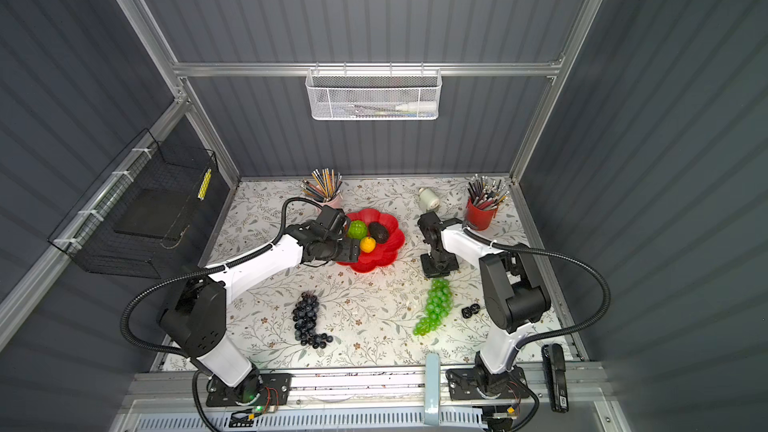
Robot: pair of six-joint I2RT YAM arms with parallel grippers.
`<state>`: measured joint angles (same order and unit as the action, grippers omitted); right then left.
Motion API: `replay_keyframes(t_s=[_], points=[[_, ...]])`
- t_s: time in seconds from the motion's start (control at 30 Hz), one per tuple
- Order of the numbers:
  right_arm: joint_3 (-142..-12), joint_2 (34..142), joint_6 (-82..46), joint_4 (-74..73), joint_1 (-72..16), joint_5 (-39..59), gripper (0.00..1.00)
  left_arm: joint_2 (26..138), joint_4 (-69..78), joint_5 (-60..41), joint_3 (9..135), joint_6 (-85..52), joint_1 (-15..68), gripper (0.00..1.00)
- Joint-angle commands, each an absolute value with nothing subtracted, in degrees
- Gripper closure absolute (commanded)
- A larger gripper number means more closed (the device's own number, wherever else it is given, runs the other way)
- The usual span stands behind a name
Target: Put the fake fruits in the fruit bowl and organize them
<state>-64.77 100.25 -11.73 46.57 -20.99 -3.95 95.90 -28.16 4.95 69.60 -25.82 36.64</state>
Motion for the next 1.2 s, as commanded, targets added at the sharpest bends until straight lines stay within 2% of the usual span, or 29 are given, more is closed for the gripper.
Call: replay_keyframes(t_s=[0.0,0.1,0.63,0.7,0.97,1.17], points=[[-63.3,97.2,-12.3,46.4,-20.8,-4.9,0.97,94.7,-28.3,4.9,68.9,-26.5,36.4,0.10],[-62.2,95.0,-12.4,46.0,-20.8,-5.3,1.00,95.0,-28.4,4.7,69.2,-26.8,36.4,0.10],[-57.3,82.6,-15.5,46.3,-20.8,-5.1,1.00,96.3,-30.5,4.7,71.4,-27.2,36.4,0.10],[-55.8,80.4,-17.5,47.8,-20.8,-4.4,0.86,96.3,-30.9,4.9,71.7,-27.1,36.4,0.10],[-49.8,71.4,-25.0,50.8,-14.8,1.6,0.82,98.4,-31.9,4.1,73.8,-26.3,36.4,0.10],[-46.5,72.4,-26.4,47.3,-10.3,7.9,0.70,99.7,-32.9,3.8,75.6,-25.8,36.4,0.10]])
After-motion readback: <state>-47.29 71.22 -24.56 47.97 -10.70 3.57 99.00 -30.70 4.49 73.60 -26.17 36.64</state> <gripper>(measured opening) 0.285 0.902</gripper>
